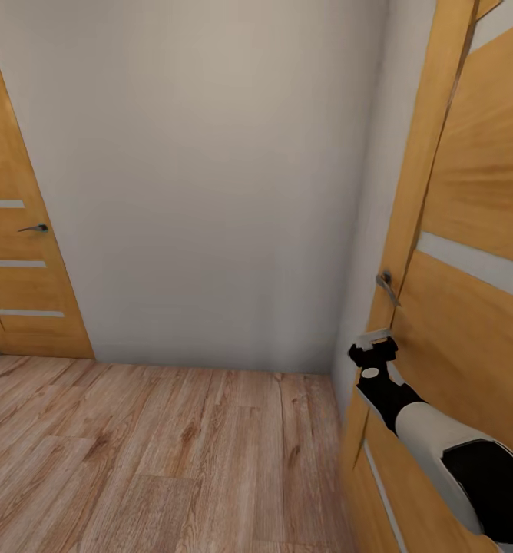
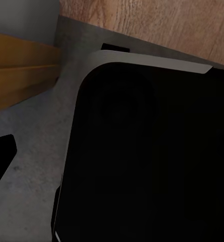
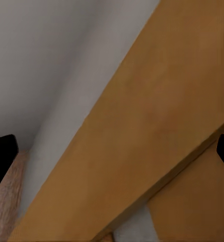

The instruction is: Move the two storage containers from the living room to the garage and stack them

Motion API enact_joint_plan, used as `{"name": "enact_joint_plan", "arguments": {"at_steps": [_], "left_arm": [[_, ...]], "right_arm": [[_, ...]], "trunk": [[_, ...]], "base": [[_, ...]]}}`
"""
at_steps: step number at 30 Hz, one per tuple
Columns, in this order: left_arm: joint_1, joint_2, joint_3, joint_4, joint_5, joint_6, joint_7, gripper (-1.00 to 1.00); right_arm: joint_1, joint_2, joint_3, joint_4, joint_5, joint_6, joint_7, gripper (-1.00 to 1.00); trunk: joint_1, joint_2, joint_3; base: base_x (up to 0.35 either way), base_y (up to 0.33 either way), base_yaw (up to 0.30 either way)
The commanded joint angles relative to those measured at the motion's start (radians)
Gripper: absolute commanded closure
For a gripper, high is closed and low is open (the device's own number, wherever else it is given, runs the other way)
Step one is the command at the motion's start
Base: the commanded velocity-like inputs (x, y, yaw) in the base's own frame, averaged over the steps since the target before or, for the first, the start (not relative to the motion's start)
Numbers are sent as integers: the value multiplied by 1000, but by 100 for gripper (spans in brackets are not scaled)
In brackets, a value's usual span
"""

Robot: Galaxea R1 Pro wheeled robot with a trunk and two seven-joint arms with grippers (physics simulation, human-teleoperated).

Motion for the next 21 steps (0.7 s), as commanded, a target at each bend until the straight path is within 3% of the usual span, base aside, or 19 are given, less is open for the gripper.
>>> {"name": "enact_joint_plan", "arguments": {"at_steps": [1, 12, 21], "left_arm": [[1, 0, 0, -1, 5, -1, 0, -100], [1, 0, 0, -1, 5, -1, 0, -100], [0, 0, 0, -1, 5, -1, 0, -100]], "right_arm": [[-1, -4, -19, 2, 10, -1, -7, -100], [-1, -59, -20, 2, 9, 2, -7, -100], [-1, -66, -23, 2, 8, 2, -5, -100]], "trunk": [[0, -1, -1], [0, -1, -1], [0, -1, -1]], "base": [[0, 0, 0], [0, 0, 0], [0, 0, 0]]}}
